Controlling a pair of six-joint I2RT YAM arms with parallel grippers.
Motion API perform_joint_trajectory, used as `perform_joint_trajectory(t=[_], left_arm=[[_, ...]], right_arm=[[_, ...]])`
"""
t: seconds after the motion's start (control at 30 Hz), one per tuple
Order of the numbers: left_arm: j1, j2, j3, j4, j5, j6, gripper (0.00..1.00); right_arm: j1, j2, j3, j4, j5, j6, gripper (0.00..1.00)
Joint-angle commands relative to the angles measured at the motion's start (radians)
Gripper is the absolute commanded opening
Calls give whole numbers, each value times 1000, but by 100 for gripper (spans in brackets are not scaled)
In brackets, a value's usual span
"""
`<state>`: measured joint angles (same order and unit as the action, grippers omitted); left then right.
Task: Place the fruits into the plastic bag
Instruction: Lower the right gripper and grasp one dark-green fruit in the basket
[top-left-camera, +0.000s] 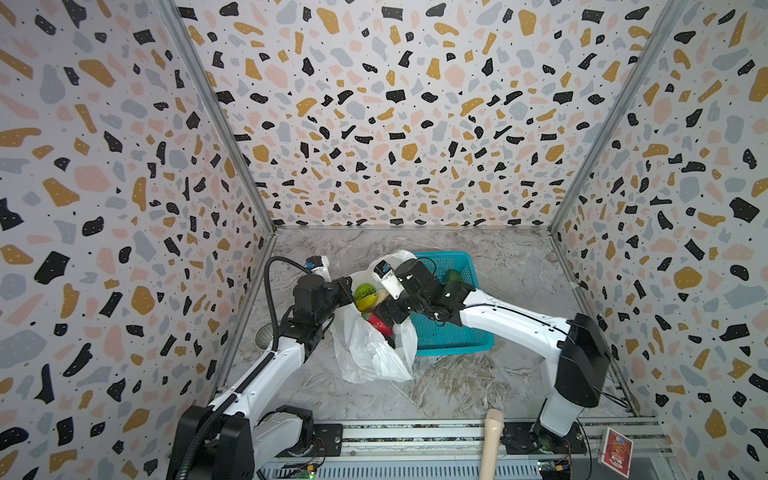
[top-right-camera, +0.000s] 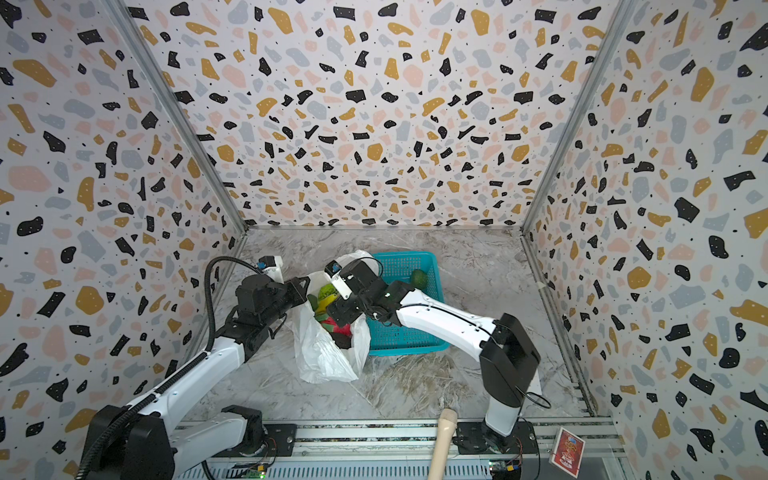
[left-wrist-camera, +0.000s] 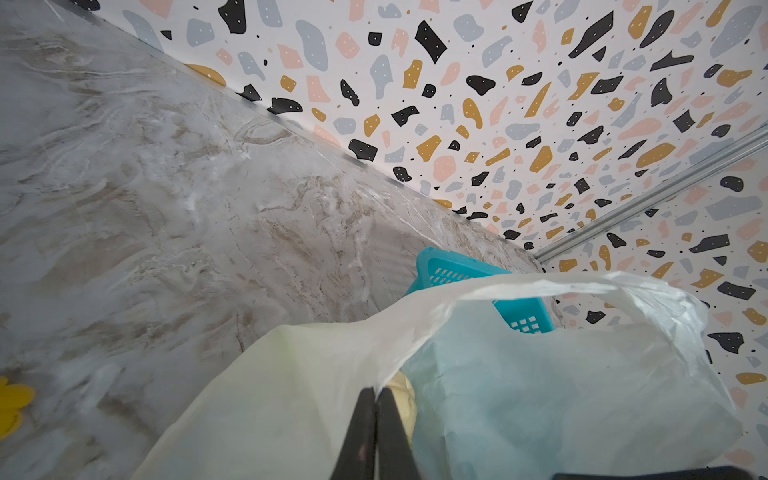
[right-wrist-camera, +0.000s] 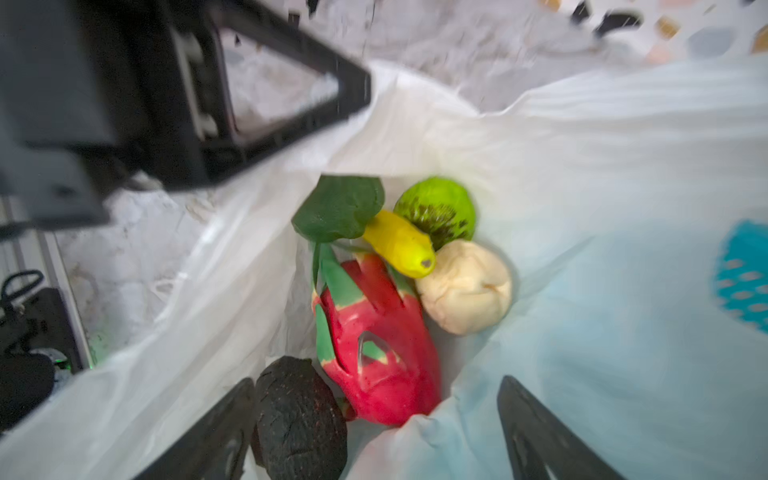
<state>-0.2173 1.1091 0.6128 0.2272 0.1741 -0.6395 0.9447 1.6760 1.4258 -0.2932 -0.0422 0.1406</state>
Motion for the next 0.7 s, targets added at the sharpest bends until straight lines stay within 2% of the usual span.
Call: perform_joint_trajectory(t=[0.0, 0.13, 0.27, 0.43, 0.67], left_arm=[[-4, -18, -14, 40, 3, 5, 0], [-4, -15, -14, 49, 2, 3, 0], [-5, -8, -8, 46, 4, 1, 0], [-5, -13, -7, 44, 3, 1, 0], [-4, -20, -3, 43, 5, 3, 0]], right_arm=[[-47, -132, -37, 130, 66, 15, 91], [-136, -215, -99, 168, 192, 102, 90], [-246, -186, -90, 87, 194, 164, 90], [-342, -29, 6, -60, 206, 160, 89], [-391, 212, 157, -185, 351, 116, 88]])
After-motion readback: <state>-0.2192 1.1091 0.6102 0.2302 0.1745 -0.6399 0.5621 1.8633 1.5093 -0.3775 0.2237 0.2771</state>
